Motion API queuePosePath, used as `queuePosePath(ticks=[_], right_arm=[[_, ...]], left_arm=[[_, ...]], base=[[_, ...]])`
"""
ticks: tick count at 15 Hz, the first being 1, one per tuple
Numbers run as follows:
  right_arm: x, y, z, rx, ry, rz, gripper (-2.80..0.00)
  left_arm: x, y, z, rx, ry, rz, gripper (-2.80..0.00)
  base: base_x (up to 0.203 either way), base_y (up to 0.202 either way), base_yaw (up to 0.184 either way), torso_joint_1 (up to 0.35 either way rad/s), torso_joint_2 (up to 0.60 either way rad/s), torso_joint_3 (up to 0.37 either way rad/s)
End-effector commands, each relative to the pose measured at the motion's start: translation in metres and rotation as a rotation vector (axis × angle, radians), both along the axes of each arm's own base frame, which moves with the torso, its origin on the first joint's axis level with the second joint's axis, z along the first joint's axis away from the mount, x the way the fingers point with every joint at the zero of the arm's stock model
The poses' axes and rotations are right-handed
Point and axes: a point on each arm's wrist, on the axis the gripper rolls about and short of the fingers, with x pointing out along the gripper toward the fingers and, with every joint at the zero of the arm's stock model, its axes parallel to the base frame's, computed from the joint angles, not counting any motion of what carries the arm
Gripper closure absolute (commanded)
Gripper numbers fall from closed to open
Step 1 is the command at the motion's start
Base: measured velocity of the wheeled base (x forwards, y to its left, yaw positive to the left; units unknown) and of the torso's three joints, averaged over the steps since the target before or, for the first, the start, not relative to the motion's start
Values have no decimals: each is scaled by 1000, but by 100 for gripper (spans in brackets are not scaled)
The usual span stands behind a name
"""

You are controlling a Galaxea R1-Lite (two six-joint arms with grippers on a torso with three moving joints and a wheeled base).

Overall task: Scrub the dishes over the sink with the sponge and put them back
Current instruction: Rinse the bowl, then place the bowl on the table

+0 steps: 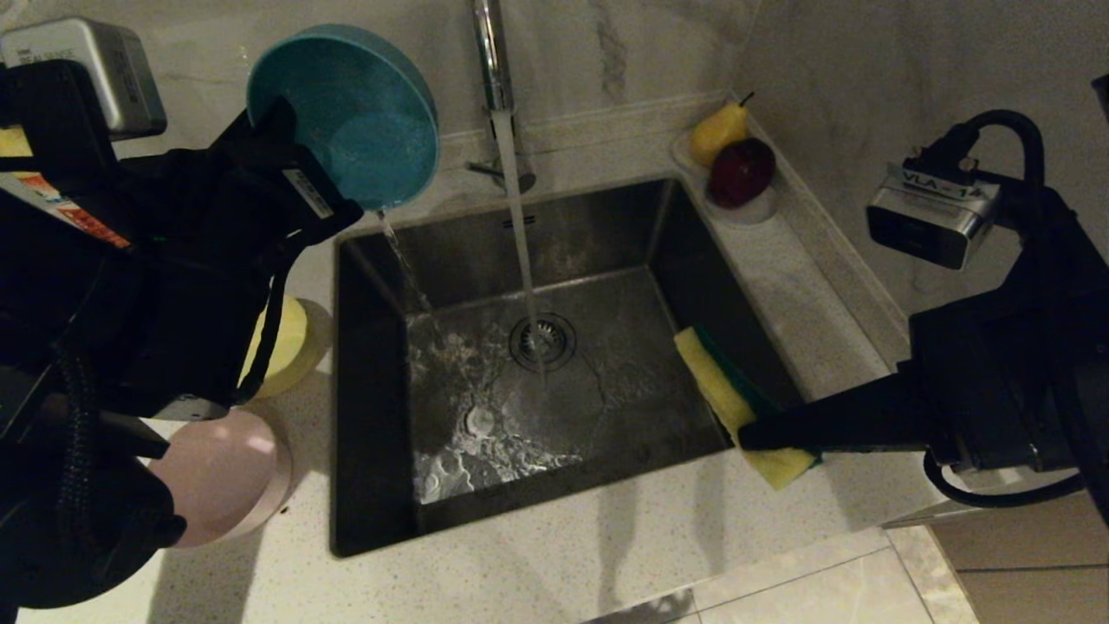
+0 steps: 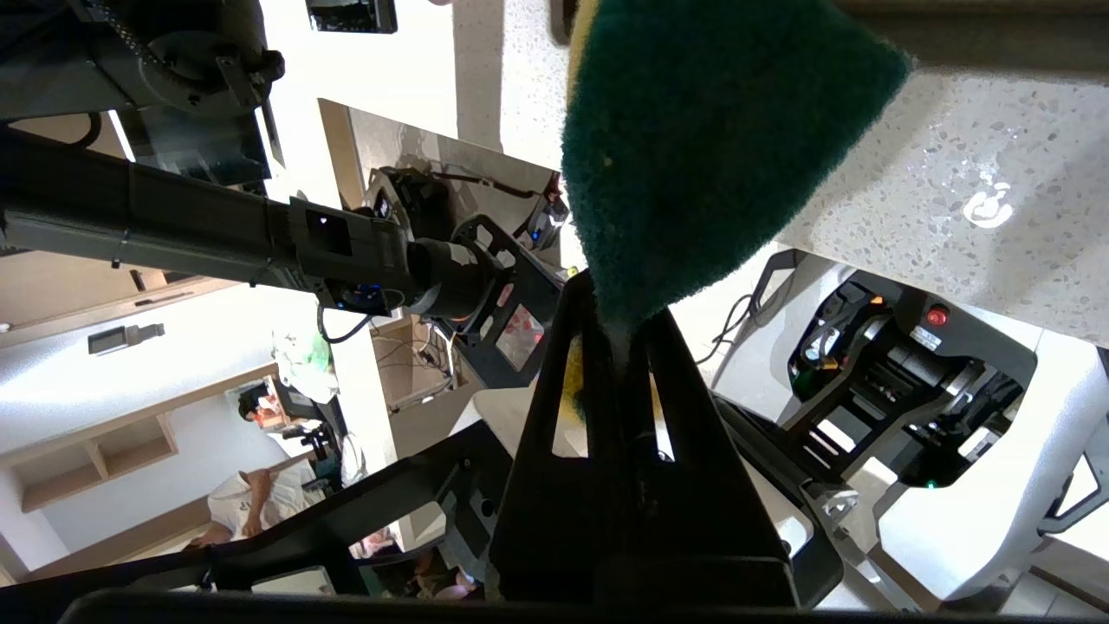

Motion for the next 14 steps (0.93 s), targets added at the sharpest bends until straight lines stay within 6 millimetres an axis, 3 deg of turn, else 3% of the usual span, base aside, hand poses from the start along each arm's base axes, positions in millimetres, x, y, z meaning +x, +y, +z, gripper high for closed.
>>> queuePosePath(ticks=[1,9,14], right_arm=[[0,0,0,0,5,1,0],[1,1,-2,-6,12,1,0],[1,1,-2,-5,13,4,0]], left_arm=[[-2,1,6,-9,-25,4,0],[-11,9,35,-4,-140,10,0],[-11,11,35,-10,-140,16,0]], base=[[0,0,0,0,0,0],[0,0,0,0,0,0],[0,0,0,0,0,0]])
